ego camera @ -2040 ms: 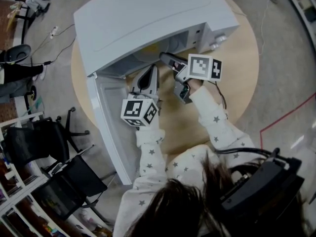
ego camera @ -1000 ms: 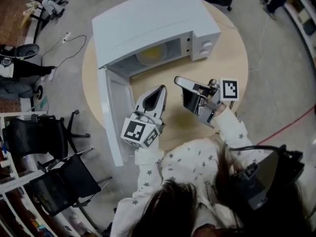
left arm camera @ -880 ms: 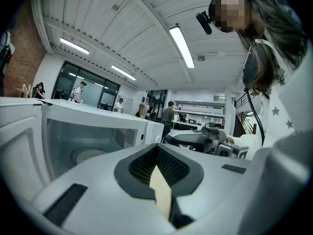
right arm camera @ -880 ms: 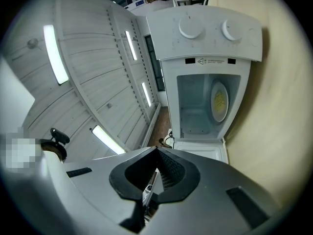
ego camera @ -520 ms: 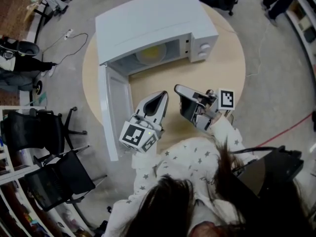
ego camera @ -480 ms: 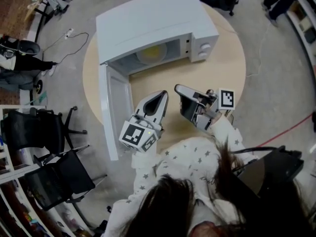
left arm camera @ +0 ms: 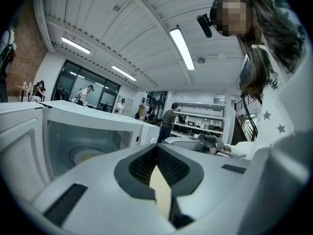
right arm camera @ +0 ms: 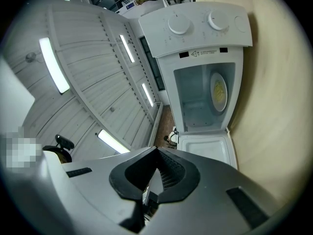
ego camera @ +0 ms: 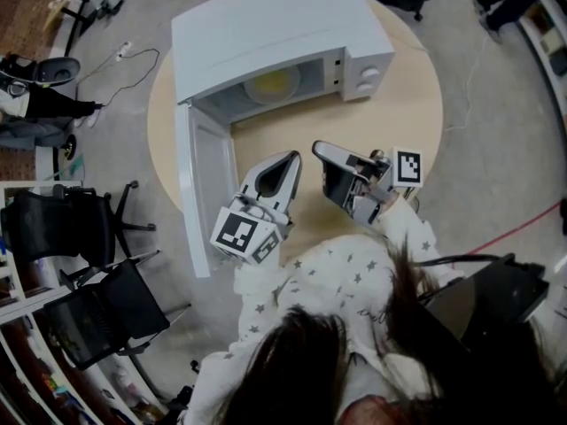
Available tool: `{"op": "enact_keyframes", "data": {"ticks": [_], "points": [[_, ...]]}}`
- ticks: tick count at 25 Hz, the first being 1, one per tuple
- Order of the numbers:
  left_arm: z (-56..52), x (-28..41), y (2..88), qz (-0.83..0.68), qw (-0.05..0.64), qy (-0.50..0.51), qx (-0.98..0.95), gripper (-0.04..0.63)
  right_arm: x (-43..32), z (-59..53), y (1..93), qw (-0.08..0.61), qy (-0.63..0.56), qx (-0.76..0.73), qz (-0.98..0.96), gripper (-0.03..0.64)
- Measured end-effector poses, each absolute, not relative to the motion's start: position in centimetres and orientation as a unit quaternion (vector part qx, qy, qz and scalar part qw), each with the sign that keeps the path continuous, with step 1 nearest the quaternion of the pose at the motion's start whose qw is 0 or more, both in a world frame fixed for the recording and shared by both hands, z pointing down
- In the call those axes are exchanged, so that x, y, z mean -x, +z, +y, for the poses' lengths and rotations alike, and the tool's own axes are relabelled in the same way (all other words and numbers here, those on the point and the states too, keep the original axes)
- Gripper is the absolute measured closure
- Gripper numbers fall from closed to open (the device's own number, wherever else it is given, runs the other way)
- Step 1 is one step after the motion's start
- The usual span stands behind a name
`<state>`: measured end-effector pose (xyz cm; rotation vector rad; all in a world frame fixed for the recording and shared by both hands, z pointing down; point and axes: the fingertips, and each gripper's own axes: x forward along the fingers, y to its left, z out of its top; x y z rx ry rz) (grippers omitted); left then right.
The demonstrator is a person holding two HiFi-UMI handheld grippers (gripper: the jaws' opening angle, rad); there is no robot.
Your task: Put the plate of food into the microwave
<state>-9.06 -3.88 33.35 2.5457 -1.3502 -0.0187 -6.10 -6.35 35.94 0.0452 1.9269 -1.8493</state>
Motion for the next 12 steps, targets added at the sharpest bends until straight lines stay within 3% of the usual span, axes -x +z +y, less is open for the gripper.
{"op": "enact_keyframes", "data": {"ticks": [12], "points": [[-3.88, 8.87, 33.55, -0.471, 0.129, -0.006, -0.873, 0.594, 6.02, -6.24, 36.28, 0.229, -0.679, -0.022, 0.697, 0.611]]}}
